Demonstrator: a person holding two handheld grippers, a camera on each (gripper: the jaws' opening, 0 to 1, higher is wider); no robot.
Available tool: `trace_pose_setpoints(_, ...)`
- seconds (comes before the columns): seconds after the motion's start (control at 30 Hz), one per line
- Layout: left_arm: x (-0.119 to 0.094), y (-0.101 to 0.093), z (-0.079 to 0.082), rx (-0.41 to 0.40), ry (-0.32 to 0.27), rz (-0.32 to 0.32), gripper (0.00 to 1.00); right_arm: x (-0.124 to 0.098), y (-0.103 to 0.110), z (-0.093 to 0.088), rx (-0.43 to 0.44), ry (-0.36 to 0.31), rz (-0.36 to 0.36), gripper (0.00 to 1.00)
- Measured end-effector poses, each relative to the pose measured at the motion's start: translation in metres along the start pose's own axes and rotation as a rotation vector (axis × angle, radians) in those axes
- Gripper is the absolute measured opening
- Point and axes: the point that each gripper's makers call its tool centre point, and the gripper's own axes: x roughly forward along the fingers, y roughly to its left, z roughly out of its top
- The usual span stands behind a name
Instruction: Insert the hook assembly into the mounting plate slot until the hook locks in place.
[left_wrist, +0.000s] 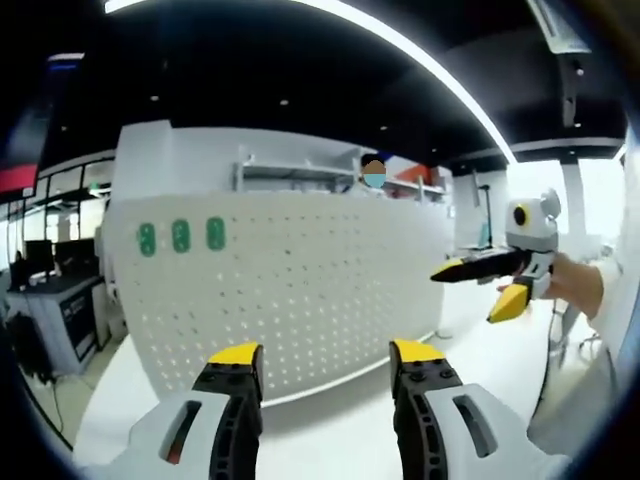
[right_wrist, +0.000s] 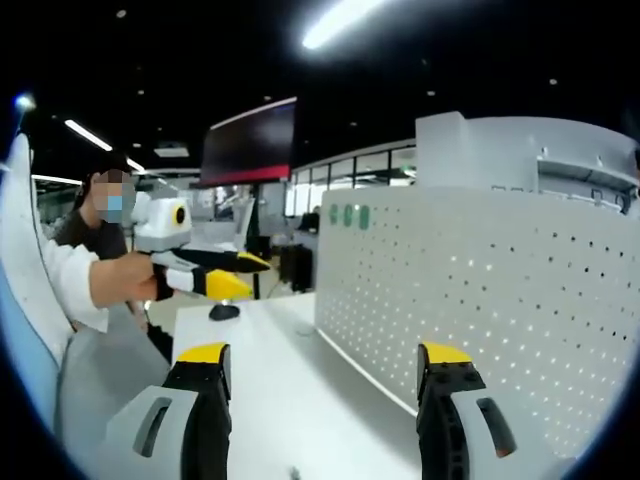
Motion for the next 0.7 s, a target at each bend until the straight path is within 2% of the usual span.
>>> trace_pose_setpoints(0.23, -0.008, -0.015, -0.004, -0.022, -0.007, -0.023, 0.52, -0.006, -0.003, -0.015, 0.011, 0.027, -0.011, 0.76)
trace_pose_setpoints(0.4, -0.007, -0.025, -0.016, -0.014, 0.017, -0.042, 0.52, -0.007, 0.001, -0.028, 0.022, 0.051, -0.002, 0.73)
trace_pose_setpoints(0.53, -0.005, -0.029, -0.024, -0.023, 0.032, -0.055, 0.52, -0.009, 0.003, -0.032, 0.024, 0.052, 0.003, 0.72)
trace_pose_setpoints(0.7, -0.005, -0.030, -0.027, -0.023, 0.028, -0.063, 0.52, -0.010, 0.002, -0.039, 0.026, 0.046, 0.009, 0.67)
